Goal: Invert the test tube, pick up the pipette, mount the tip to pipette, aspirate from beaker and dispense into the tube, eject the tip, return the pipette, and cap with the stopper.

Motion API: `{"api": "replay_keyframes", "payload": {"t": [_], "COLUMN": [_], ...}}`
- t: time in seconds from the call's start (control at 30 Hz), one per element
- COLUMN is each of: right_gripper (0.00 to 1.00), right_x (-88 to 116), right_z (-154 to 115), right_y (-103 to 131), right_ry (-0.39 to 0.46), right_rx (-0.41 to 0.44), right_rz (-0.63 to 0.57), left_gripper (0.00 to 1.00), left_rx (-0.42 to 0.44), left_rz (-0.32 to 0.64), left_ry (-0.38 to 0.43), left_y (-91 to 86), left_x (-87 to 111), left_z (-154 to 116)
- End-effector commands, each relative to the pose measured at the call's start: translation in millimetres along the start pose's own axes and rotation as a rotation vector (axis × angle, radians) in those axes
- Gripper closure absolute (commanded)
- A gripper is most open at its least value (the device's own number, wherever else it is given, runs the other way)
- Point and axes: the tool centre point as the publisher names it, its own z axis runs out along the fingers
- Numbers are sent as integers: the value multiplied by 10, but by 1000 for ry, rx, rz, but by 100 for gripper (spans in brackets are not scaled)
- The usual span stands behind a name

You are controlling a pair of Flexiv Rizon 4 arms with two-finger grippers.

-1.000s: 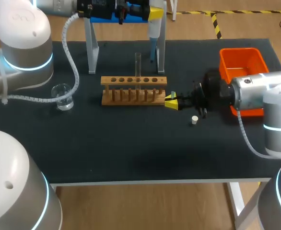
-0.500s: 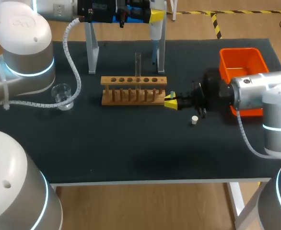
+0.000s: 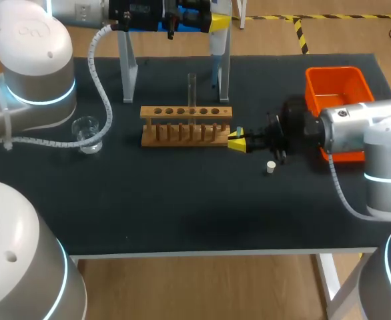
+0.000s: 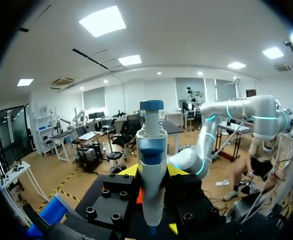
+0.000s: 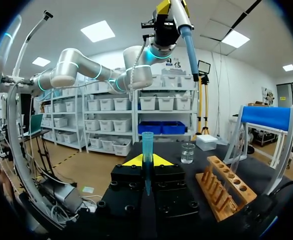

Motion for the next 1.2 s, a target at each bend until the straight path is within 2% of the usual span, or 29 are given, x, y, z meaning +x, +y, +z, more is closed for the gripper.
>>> {"api": "replay_keyframes", "payload": {"t": [0.03,0.47,0.77,1.2], "right_gripper": [100,100,100,100], "right_x": [-7,-26,21,-200], "right_z": [-1,-112,-163,9], "right_y": [-9,92,121,176], "right_ry": [-1,-12,-9,-31], "right_rx": [-2,-14,28,42], "right_rz": [-1,-11,-11,-37], "left_gripper": [100,100,100,100], "left_rx": [-9,-13,-13,-13], "left_rz": [5,11,11,11], "left_ry": [9,7,7,7], "left_y": [0,-2,-2,-2], "left_x": [0,2,2,2], "left_z": [8,11,11,11]}}
